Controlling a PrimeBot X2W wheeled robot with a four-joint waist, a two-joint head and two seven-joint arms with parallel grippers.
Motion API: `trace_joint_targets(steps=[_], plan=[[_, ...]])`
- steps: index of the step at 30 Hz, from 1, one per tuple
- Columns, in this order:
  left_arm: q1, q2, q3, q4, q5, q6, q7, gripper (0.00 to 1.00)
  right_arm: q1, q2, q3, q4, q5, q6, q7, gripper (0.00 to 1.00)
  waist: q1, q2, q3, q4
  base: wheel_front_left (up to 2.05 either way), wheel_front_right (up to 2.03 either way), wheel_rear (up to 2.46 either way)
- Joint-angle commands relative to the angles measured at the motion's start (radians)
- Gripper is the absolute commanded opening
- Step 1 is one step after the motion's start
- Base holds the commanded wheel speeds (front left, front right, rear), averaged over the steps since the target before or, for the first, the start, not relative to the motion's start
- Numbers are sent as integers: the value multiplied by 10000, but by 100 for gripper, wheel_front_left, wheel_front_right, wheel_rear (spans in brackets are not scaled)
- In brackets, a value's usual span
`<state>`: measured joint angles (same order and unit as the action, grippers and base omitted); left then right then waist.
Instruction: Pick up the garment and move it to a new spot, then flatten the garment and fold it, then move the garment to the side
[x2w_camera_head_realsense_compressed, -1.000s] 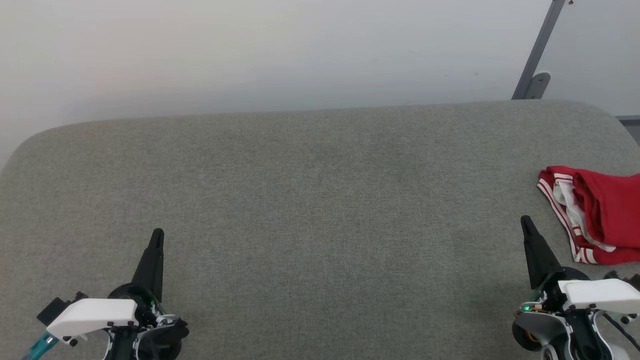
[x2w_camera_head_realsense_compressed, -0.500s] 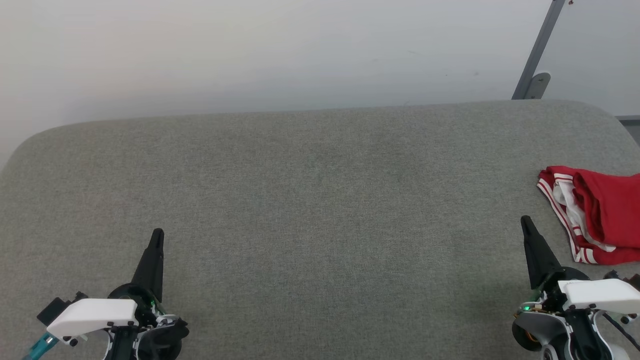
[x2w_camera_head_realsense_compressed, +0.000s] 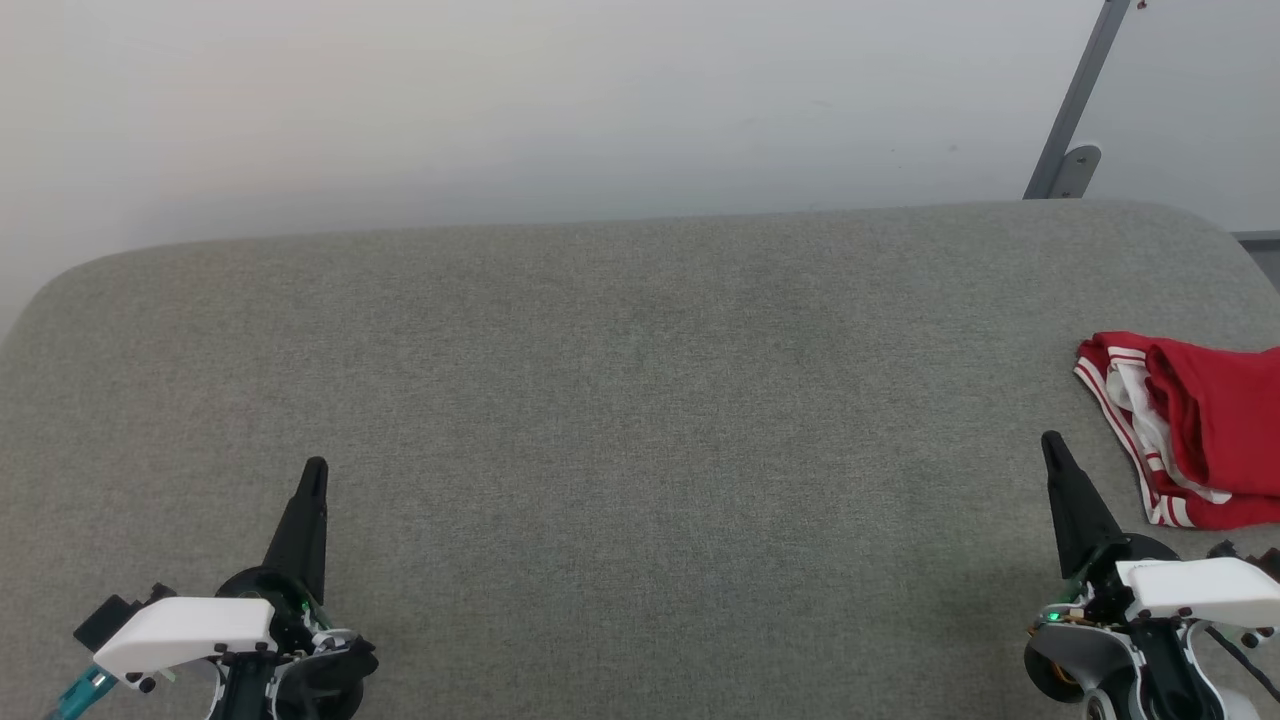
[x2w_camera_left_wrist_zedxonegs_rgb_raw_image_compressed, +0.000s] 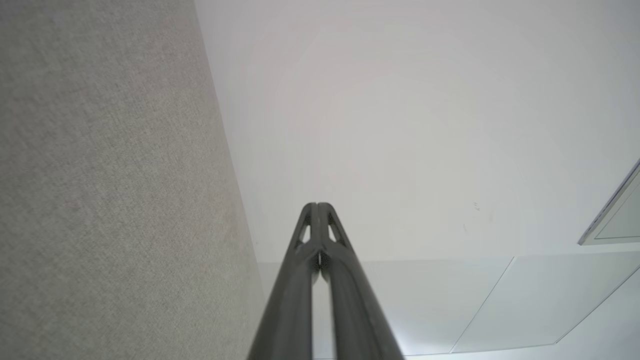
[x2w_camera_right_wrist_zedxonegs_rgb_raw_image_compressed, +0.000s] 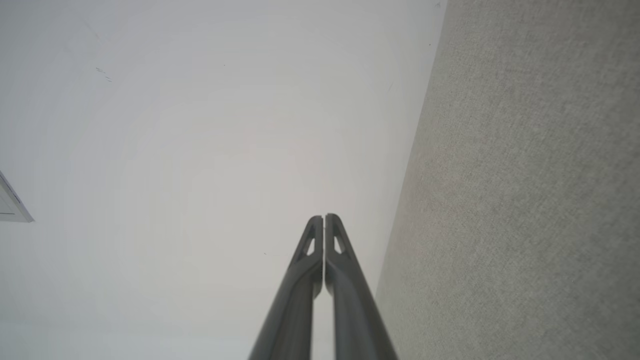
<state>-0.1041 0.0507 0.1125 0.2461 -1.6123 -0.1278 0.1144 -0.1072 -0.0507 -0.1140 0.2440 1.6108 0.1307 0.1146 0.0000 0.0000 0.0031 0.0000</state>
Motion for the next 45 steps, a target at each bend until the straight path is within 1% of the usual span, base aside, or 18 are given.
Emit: trace_joint_targets(steps=[1,45], plan=[[-118,-4,34,-2,-6,-54,31,0,-44,15,-10,19,40,2,19,0,0,0,0,0,0,0,0],[-119,-5,39,-2,1,-54,36,0,-44,15,-8,19,41,2,17,0,0,0,0,0,0,0,0]])
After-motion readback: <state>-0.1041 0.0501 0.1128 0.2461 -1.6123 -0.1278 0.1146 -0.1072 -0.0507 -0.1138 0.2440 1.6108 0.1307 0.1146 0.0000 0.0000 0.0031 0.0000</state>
